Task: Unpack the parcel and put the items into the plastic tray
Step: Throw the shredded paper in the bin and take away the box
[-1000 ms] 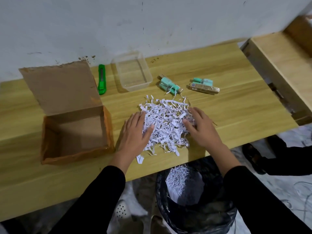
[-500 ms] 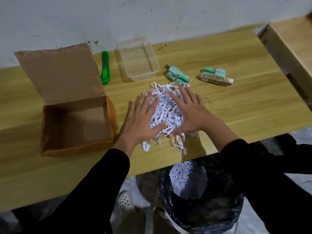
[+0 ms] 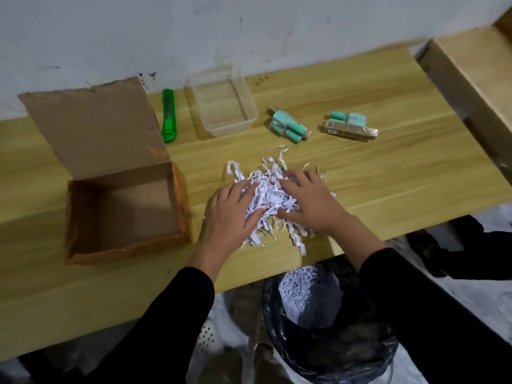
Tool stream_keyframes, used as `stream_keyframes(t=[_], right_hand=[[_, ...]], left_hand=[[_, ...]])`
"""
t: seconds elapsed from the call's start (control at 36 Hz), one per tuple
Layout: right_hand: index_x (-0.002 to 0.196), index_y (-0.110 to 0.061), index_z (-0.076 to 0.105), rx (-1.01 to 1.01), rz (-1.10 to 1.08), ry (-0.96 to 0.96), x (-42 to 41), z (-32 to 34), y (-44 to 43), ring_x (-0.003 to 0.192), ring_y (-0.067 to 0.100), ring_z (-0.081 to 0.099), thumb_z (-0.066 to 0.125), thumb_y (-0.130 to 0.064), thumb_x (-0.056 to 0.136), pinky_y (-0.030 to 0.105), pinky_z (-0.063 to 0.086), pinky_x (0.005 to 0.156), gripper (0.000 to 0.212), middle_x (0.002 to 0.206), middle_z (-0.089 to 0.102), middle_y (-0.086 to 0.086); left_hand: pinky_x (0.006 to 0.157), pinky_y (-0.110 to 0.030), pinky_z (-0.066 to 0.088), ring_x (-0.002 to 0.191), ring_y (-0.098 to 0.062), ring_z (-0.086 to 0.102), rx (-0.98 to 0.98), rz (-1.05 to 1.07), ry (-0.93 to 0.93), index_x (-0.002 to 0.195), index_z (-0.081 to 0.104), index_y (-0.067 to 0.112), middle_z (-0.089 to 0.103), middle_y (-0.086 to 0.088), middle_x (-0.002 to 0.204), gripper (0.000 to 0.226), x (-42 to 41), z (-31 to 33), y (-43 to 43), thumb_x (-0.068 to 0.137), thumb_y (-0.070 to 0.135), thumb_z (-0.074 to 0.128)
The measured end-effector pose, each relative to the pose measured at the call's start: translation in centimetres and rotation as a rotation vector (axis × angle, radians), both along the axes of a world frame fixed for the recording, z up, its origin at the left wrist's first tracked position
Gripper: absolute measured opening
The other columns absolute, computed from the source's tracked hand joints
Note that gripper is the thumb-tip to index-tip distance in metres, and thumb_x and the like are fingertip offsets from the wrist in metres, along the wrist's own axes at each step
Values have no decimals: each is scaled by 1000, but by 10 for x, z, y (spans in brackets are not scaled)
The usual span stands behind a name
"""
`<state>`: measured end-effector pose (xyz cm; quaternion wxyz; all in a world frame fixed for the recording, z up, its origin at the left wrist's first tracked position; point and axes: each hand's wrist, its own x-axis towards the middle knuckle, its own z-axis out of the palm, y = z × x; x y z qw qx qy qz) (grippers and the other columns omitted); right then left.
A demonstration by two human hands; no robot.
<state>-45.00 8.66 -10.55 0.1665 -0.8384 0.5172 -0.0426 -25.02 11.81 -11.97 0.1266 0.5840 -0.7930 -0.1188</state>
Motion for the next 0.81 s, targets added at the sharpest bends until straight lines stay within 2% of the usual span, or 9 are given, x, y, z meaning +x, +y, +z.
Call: stream_keyframes(t=[0.11,0.17,0.22,0.31,0.42,0.53,0.58,0.67,0.81], right_hand=[[127,-11,49,10,-57,-68,7,-2,22,105,32,44,67,-32,80,38,37,88,55,127,47,15],[127,-10,48,34,-93,-81,11,-2,31,104,33,45,69,-24,78,38,38,88,54,123,48,16],[127,-11,47,57,-128,-83,15,1,40,105,32,46,69,-18,77,38,40,88,55,120,50,15],[125,-11,49,101,-199,-115,17,5,59,105,33,50,67,-11,77,40,46,86,52,119,51,14],[124,-13,49,158,-322,-142,9,10,92,107,32,50,63,-8,77,41,46,86,49,118,52,14],[120,-14,52,173,-468,-153,-19,13,132,101,28,51,62,-7,76,34,45,77,45,110,52,10],[116,-15,54,188,-555,-166,-38,16,155,99,25,50,60,-9,76,31,42,74,41,107,52,7],[105,-12,55,235,-702,-119,-63,21,189,96,27,51,57,-11,77,35,44,74,28,99,49,7],[109,-12,55,242,-900,-117,-94,26,228,102,26,49,60,-15,76,40,47,84,33,108,52,7]], left_hand=[[85,-42,46,104,-34,55,-15,-20,-38,120,57,3,60,-13,118,45,-4,6,12,87,32,60],[85,-40,46,105,-32,54,11,-50,-44,120,55,1,59,-14,119,44,-5,7,18,87,29,60],[86,-35,42,109,-28,50,68,-77,-49,122,52,3,55,-10,124,43,-6,7,24,89,30,56],[81,-30,38,105,-23,49,96,-125,-71,116,52,10,53,-5,118,34,-7,7,33,91,33,51],[74,-26,35,103,-18,50,144,-240,-92,116,48,17,54,1,115,31,-18,11,47,92,36,47],[72,-23,33,99,-18,54,190,-433,-25,113,49,16,57,-1,112,29,-48,17,61,91,34,49],[71,-26,36,98,-20,54,233,-512,3,114,50,16,57,-2,112,29,-69,21,67,91,34,50],[70,-31,36,96,-23,53,299,-638,4,110,50,15,55,-4,108,28,-104,25,79,90,35,49],[82,-35,42,102,-23,49,322,-711,-9,114,50,11,51,-6,109,33,-154,27,97,89,32,48]])
